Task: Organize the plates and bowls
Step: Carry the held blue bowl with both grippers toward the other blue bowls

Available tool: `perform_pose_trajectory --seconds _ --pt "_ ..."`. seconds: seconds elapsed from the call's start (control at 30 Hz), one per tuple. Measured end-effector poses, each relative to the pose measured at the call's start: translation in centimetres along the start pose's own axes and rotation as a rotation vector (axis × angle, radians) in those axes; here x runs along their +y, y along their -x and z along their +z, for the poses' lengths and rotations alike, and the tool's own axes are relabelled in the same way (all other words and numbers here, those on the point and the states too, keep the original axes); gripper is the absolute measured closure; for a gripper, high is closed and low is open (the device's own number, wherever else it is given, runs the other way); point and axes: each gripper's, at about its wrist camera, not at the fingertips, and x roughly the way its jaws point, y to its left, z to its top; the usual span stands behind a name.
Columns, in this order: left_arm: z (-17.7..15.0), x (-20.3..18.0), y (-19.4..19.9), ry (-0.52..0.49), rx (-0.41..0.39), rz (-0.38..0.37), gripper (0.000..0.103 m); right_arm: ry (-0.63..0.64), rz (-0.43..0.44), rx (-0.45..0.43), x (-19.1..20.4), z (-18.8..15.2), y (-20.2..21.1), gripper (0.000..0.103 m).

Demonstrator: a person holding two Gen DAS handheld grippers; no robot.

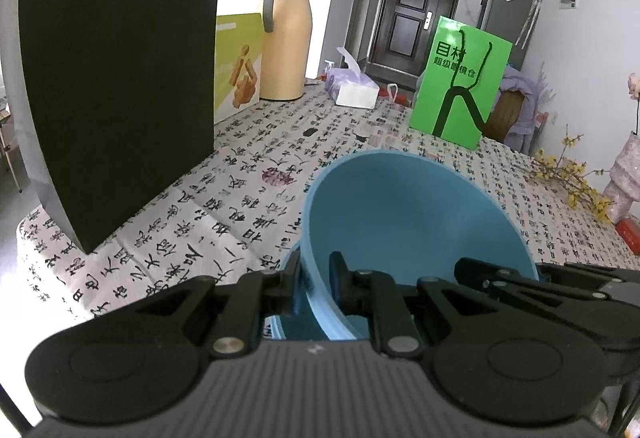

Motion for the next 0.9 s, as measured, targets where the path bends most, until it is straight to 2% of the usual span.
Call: perform_pose_trajectory --seconds 0.33,0.63,0.9 --pt "-0.6 0.4 -0.4 -0.007 0.013 0.025 0.088 0.011 -0.019 0.005 0.2 -0.2 -0.7 0.090" --pt "-0.8 0.1 -0.5 -0.035 -0.008 0.048 0.088 0.031 -0.032 -0.001 0.4 -0.8 -1.0 0.090" --pt "-1.4 -0.4 -0.6 -0.100 -0.054 0.098 0.088 0.080 -0.070 -0.013 1.2 -1.5 -1.4 0.091"
